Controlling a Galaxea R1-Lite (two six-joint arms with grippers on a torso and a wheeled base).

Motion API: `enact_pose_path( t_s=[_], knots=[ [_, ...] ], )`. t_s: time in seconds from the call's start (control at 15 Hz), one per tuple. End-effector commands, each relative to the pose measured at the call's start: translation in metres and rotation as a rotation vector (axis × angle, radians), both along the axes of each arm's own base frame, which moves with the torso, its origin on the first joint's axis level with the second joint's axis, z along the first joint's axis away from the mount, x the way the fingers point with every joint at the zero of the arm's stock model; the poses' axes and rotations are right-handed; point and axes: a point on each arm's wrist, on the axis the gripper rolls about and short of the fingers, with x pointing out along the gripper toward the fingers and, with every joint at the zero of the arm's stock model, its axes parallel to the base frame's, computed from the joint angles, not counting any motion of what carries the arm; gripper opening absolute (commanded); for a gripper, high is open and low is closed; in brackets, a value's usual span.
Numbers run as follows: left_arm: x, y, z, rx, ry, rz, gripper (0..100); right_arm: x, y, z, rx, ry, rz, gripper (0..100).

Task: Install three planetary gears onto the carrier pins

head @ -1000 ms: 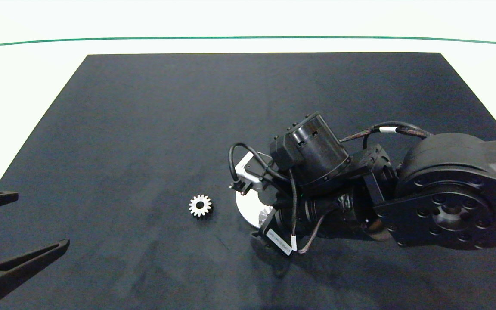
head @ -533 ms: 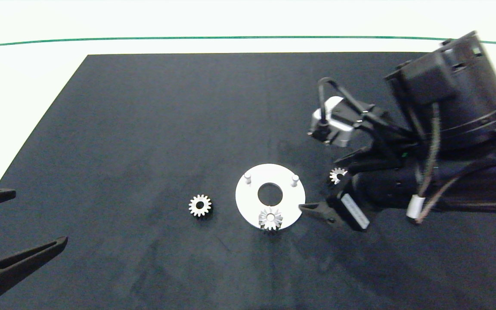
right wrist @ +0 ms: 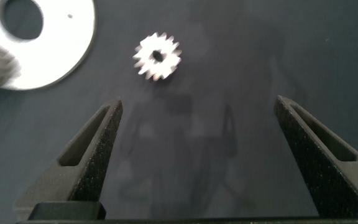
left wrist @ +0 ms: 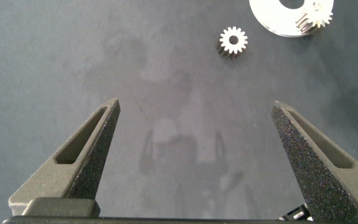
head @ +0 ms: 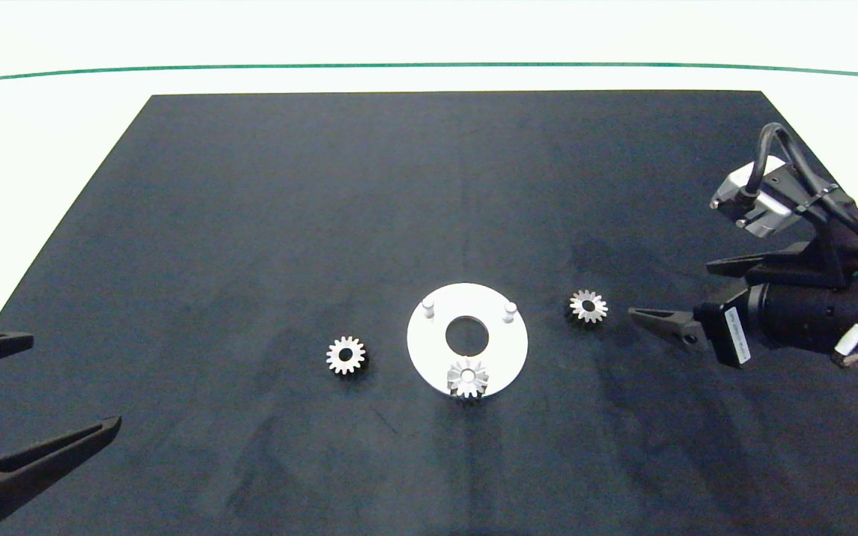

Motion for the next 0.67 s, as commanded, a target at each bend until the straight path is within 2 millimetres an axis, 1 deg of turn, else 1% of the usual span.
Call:
enact_pose_path(
  t_s=[0.07, 0.27, 0.4, 0.67],
  knots=[
    [0.001, 0.000, -0.001, 0.003, 0.005, -0.001, 100, 0.027, 0.006, -0.025, -0.015, 0.098, 0.027, 100],
    [0.001, 0.000, -0.001, 0.003, 0.005, -0.001, 100, 0.043, 0.016, -0.033, -0.016, 0.131, 0.048, 100],
    [0.001, 0.000, -0.001, 0.003, 0.007, -0.001, 100, 0.047, 0.019, -0.036, 0.001, 0.148, 0.086, 100],
    [0.002, -0.001, -0.001, 0.004, 0.010, -0.002, 100, 0.057, 0.025, -0.040, 0.013, 0.148, 0.103, 100]
  ],
)
